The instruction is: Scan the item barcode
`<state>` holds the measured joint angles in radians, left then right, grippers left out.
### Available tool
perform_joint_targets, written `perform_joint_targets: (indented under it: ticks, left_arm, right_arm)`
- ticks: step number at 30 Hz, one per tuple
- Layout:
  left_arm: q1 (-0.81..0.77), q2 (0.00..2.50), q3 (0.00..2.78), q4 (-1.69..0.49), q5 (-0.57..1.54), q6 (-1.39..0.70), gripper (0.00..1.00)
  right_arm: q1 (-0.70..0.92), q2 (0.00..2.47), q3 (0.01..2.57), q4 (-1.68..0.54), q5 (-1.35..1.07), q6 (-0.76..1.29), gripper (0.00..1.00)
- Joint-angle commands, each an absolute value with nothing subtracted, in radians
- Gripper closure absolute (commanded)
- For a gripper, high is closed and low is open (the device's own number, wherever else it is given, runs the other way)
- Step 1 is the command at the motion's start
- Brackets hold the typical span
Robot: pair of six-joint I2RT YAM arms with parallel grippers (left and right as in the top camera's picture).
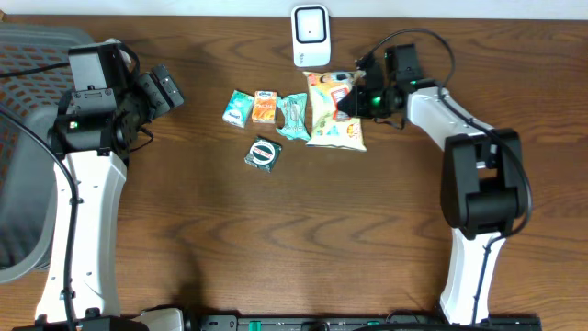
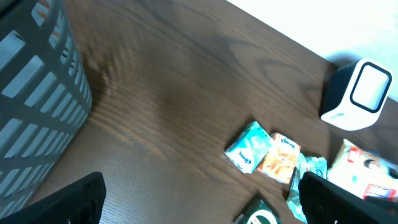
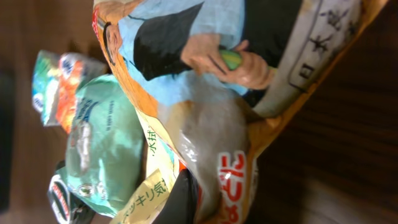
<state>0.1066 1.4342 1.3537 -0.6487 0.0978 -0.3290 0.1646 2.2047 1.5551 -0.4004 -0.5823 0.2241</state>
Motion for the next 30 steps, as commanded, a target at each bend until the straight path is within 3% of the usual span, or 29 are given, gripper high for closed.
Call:
perform_joint_targets:
  ticks: [1, 12, 18, 21, 25, 27, 30]
  left_arm:
    - [0.108, 1.437, 1.357, -0.651, 0.084, -0.33, 0.02]
    - [0.108, 1.437, 1.357, -0.651, 0.084, -0.33, 0.02]
    - [0.108, 1.437, 1.357, -0.651, 0.084, -0.33, 0.02]
    - [0.108, 1.437, 1.357, -0.651, 0.084, -0.33, 0.02]
    - [0.108, 1.437, 1.357, -0.651, 0.085, -0.33, 0.02]
    - [0.108, 1.437, 1.357, -0.651, 0.084, -0.33, 0.02]
    - [0.108, 1.437, 1.357, -0.651, 0.084, -0.33, 0.02]
  right_arm:
    - [0.128, 2.045, 1.558, -0.435, -0.397, 0.22, 0.99]
    - [0.206, 1.905, 1.557, -0.662, 0.599, 0.185, 0.99]
    - [0.21, 1.984, 1.556, -0.688, 0.447, 0.186, 0.98]
    - [0.208, 1.991, 1.556, -0.663, 0.311, 0.185, 0.82]
    - [0.22, 1.988, 1.559, -0.582, 0.198, 0.16, 0.46]
    - [0.231, 1.988, 1.559, -0.545, 0.17, 0.16, 0.37]
    - [0.25, 1.998, 1.559, -0.5, 0.173, 0.159, 0.33]
